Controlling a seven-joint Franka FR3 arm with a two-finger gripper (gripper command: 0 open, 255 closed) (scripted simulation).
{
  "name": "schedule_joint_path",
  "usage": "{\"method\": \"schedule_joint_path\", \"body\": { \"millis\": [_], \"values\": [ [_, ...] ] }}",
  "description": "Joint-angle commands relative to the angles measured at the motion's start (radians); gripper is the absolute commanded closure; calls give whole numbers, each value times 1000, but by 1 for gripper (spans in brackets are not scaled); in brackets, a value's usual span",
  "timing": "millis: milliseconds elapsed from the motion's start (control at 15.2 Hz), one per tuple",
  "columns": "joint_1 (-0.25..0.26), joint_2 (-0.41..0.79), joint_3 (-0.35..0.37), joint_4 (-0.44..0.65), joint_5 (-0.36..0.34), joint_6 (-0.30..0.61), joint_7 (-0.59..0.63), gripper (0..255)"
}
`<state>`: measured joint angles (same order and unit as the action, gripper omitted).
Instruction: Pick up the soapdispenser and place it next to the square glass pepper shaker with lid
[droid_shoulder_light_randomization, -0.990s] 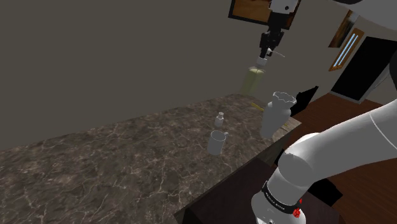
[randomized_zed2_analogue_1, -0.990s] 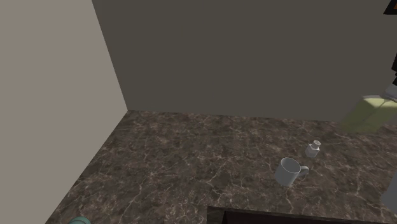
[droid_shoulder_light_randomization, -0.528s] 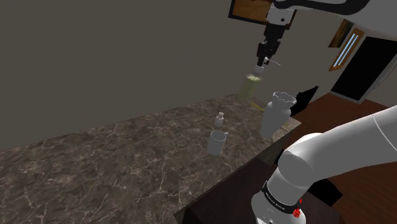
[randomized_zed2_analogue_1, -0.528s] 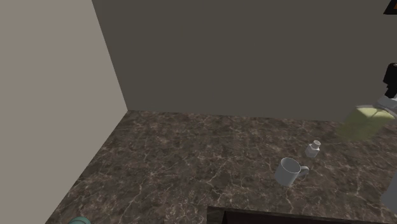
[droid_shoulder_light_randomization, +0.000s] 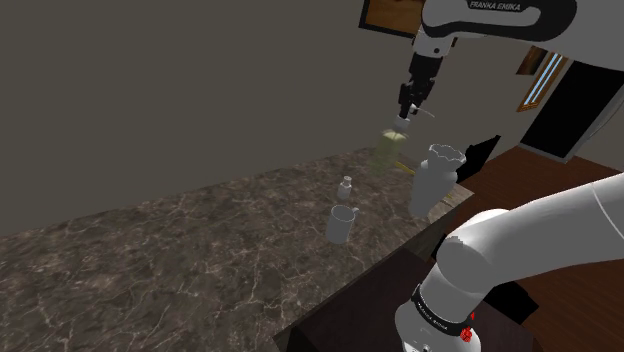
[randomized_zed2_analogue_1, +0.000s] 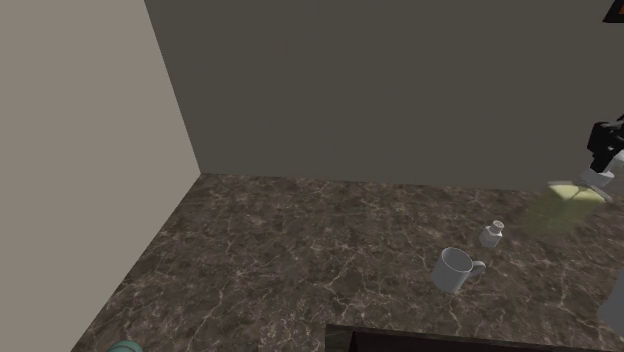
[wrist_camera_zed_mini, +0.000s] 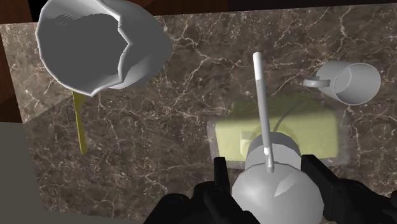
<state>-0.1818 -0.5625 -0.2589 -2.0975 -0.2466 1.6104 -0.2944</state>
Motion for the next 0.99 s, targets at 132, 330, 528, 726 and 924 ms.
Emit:
{"method": "schedule_joint_path", "body": {
  "millis": [132,330,528,726,924],
  "values": [
    [-3,-11,-5,-61,-6,50,7,255],
    [-5,-19,-10,-107,-11,88,12,255],
    [-7,-25,-14,-151,-16,127,18,255],
    [-9,-29,-19,-194,-21,165,23,255],
    [-11,-31,-24,-235,-26,204,28,255]
  ]
}}
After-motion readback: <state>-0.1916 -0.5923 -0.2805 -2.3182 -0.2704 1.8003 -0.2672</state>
